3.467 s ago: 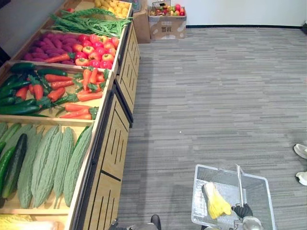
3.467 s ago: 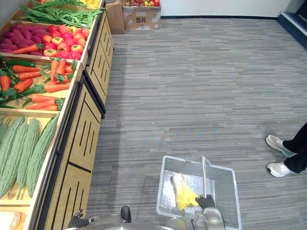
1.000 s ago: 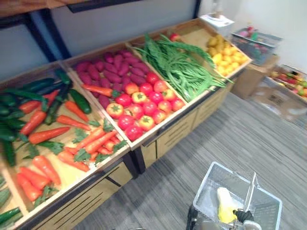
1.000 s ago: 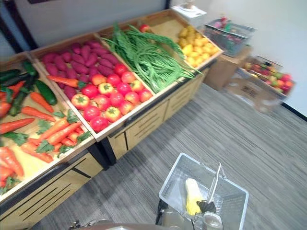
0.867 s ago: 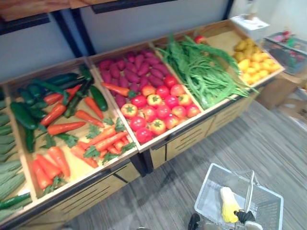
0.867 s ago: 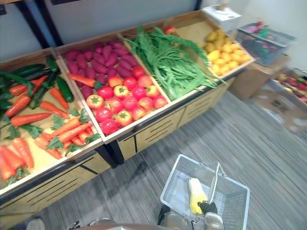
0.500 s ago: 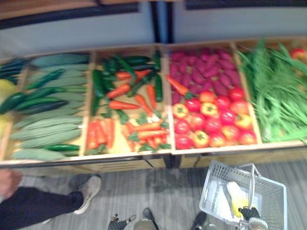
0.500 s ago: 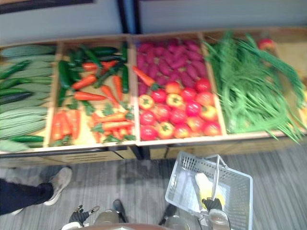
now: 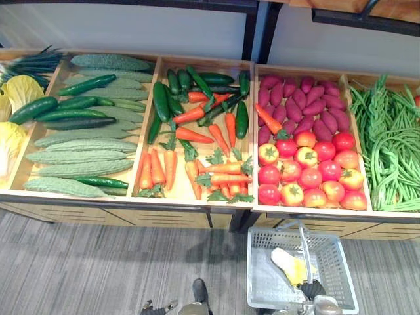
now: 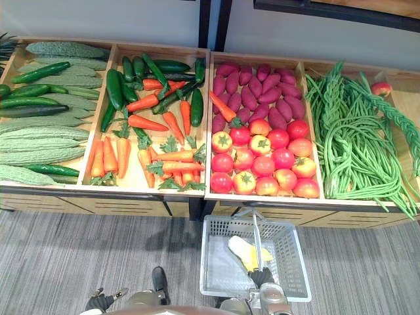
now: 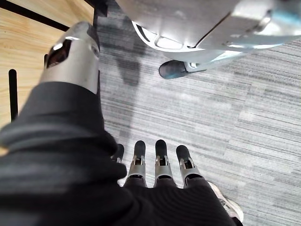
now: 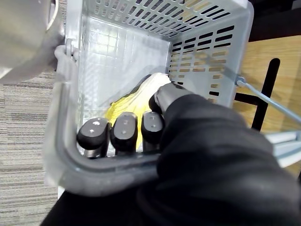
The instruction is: Pick vegetable in the basket
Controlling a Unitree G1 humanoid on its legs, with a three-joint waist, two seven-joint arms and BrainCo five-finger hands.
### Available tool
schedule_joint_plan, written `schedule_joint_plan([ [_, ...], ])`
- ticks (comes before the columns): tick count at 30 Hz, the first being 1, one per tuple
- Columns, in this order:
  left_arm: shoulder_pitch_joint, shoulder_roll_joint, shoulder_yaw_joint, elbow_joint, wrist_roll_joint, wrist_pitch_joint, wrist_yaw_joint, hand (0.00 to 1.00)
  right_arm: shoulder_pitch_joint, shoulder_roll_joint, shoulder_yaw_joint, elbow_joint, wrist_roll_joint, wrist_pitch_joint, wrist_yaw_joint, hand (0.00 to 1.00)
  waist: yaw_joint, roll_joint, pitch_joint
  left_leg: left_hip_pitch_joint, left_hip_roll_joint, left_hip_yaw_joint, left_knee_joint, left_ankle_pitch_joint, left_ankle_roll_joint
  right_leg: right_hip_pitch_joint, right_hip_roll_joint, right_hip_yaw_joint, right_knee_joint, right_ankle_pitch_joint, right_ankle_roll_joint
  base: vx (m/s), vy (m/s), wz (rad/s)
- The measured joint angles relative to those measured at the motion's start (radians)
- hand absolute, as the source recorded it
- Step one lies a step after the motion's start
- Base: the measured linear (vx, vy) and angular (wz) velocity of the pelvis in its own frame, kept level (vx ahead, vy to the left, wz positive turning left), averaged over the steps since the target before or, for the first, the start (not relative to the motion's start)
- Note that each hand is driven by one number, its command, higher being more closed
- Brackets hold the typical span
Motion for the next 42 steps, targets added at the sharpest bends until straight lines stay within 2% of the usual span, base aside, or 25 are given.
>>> schedule_joint_plan([
  [4, 0.001, 0.000, 0.002, 0.001, 0.000, 0.000, 0.000, 0.00, 0.000, 0.000, -0.015, 0.001, 0.001, 0.000, 0.001, 1.00, -0.006, 0.003, 0.000, 0.024, 0.000, 0.004, 0.003, 0.000, 0.000, 0.021, 0.001, 0.010, -0.003, 0.000, 0.000, 0.00, -0.004, -0.02],
  [8, -0.008, -0.002, 0.017, -0.002, 0.000, 0.000, 0.019, 0.00, 0.003, -0.004, -0.091, 0.001, 0.009, 0.000, -0.002, 1.00, -0.025, 0.019, -0.005, 0.046, 0.002, 0.010, 0.000, -0.007, -0.010, 0.030, 0.003, 0.036, -0.002, 0.000, 0.000, -0.02, -0.011, -0.13],
  [11, -0.019, -0.006, 0.081, -0.037, 0.002, -0.005, 0.099, 0.00, 0.016, -0.008, -0.159, 0.002, 0.012, -0.001, -0.029, 1.00, -0.026, 0.037, -0.017, 0.060, 0.004, 0.022, 0.000, -0.009, -0.013, 0.029, 0.005, 0.058, 0.001, 0.000, 0.000, -0.03, -0.011, -0.19],
  [15, -0.018, -0.014, 0.171, -0.136, 0.002, -0.058, 0.232, 0.00, 0.046, -0.026, -0.249, 0.025, 0.020, -0.001, -0.074, 1.00, -0.026, 0.063, -0.038, 0.060, 0.005, -0.005, 0.002, -0.010, -0.013, 0.029, 0.007, 0.059, 0.001, 0.000, 0.000, -0.01, -0.014, -0.01],
  [20, 0.008, -0.066, 0.268, -0.406, 0.003, -0.081, 0.385, 0.00, 0.078, -0.031, -0.372, 0.030, 0.020, 0.000, -0.115, 1.00, -0.024, 0.078, -0.056, 0.060, 0.007, -0.029, 0.001, -0.011, -0.015, 0.030, 0.009, 0.059, 0.001, 0.001, -0.001, -0.01, -0.020, 0.00],
  [22, 0.013, -0.083, 0.267, -0.511, 0.009, -0.080, 0.416, 0.00, 0.086, -0.031, -0.389, 0.029, 0.019, 0.001, -0.116, 1.00, -0.024, 0.077, -0.065, 0.059, 0.009, -0.029, 0.001, -0.012, -0.015, 0.030, 0.010, 0.060, 0.001, 0.001, -0.002, 0.00, 0.000, 0.00],
  [27, 0.034, -0.097, 0.229, -0.772, 0.162, -0.081, 0.475, 0.00, 0.096, -0.030, -0.391, 0.020, 0.019, 0.001, -0.134, 1.00, -0.024, 0.083, -0.085, 0.068, 0.016, -0.026, 0.000, -0.012, -0.015, 0.034, 0.018, 0.067, 0.001, 0.003, -0.006, -0.01, -0.018, -0.03],
  [31, 0.039, -0.084, 0.164, -0.890, 0.250, -0.081, 0.473, 0.00, 0.118, -0.030, -0.365, -0.016, 0.018, 0.001, -0.134, 1.00, -0.025, 0.100, -0.098, 0.071, 0.022, -0.023, 0.000, -0.014, -0.015, 0.033, 0.023, 0.072, 0.001, 0.004, -0.008, -0.03, -0.031, -0.05],
  [33, 0.040, -0.050, 0.116, -0.904, 0.289, -0.080, 0.459, 0.00, 0.122, -0.030, -0.337, -0.022, 0.017, 0.001, -0.132, 1.00, -0.027, 0.107, -0.103, 0.072, 0.027, -0.020, 0.000, -0.015, -0.016, 0.031, 0.028, 0.079, 0.000, 0.005, -0.010, -0.03, -0.040, -0.11],
  [35, 0.037, 0.020, 0.057, -0.904, 0.333, -0.080, 0.422, 0.00, 0.123, -0.031, -0.290, -0.025, 0.016, 0.001, -0.127, 1.00, -0.029, 0.109, -0.105, 0.073, 0.035, -0.008, 0.000, -0.017, -0.018, 0.025, 0.037, 0.096, -0.002, 0.006, -0.014, -0.03, -0.045, -0.19],
  [37, 0.033, 0.059, 0.034, -0.903, 0.356, -0.081, 0.409, 0.00, 0.117, -0.034, -0.262, -0.031, 0.008, 0.001, -0.117, 1.00, -0.029, 0.108, -0.106, 0.073, 0.040, 0.008, 0.000, -0.019, -0.022, 0.009, 0.042, 0.115, -0.002, 0.008, -0.017, -0.03, -0.036, -0.29],
  [42, -0.033, 0.182, -0.022, -0.826, 0.367, -0.087, 0.344, 0.00, 0.101, -0.059, -0.182, -0.049, -0.004, -0.003, -0.091, 1.00, -0.047, 0.108, -0.106, 0.070, 0.047, 0.046, 0.004, -0.025, -0.029, -0.022, 0.053, 0.159, -0.004, 0.012, -0.023, 0.00, -0.037, -0.29],
])
